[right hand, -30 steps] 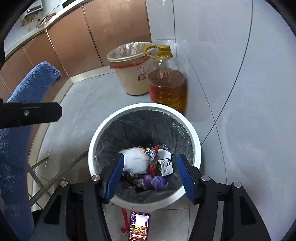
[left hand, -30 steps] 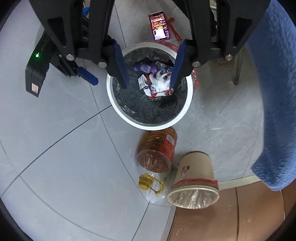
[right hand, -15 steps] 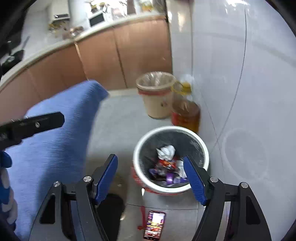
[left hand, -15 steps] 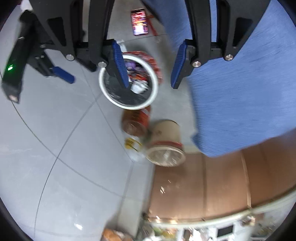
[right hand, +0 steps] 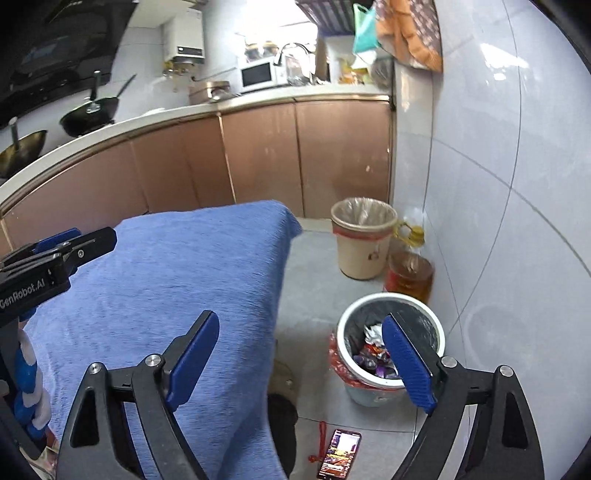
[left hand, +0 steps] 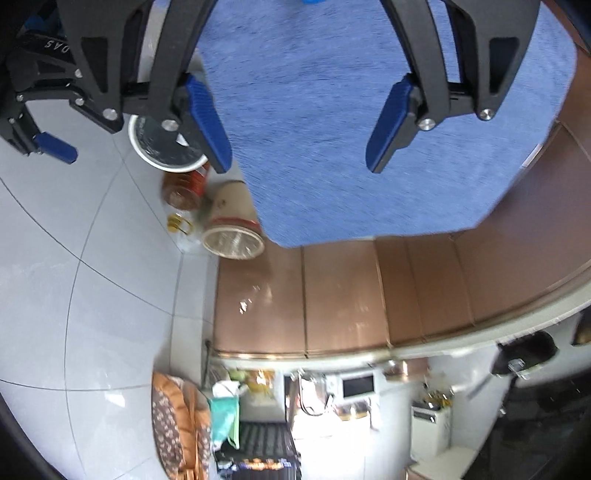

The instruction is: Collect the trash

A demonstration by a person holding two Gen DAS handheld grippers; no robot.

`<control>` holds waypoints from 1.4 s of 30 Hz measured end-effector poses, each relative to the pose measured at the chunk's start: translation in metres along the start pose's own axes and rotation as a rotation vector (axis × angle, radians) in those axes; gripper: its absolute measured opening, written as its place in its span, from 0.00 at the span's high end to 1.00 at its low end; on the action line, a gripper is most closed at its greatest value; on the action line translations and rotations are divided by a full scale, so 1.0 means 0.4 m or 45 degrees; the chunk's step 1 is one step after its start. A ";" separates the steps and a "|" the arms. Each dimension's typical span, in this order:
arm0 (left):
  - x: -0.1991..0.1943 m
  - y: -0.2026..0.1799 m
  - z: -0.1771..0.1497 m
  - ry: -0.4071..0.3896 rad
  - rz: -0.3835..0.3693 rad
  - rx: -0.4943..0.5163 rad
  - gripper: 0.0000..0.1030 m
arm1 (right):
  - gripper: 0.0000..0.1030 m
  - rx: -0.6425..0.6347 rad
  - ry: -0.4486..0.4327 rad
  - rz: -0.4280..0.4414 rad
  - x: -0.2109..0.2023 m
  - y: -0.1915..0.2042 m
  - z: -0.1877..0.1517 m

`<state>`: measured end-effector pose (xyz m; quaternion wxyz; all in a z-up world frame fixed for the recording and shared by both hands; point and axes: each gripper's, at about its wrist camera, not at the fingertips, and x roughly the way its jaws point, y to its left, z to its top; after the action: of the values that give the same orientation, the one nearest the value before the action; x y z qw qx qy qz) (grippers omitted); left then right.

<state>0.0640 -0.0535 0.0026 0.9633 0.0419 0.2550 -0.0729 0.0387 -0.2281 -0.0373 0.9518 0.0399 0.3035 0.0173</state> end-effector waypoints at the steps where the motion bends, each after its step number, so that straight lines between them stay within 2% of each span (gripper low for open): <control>1: -0.015 0.006 -0.001 -0.015 0.010 0.001 0.25 | 0.11 -0.005 -0.014 -0.004 -0.010 0.009 0.002; 7: -0.072 0.036 -0.014 -0.077 0.080 -0.016 0.17 | 0.05 -0.024 -0.077 -0.027 -0.063 0.049 0.007; 11: -0.090 0.051 -0.020 -0.090 0.103 -0.021 0.17 | 0.01 -0.026 -0.104 -0.049 -0.074 0.058 0.008; 17: -0.105 0.063 -0.030 -0.113 0.143 -0.022 0.17 | 0.00 -0.047 -0.130 -0.070 -0.078 0.073 0.007; 42: -0.091 0.070 -0.045 -0.104 0.151 -0.010 0.17 | 0.00 -0.047 -0.134 -0.086 -0.057 0.067 -0.003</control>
<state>0.0283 -0.0194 0.0064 0.9757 0.0503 0.2127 -0.0165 0.0192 -0.2028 -0.0227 0.9671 0.0131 0.2539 -0.0114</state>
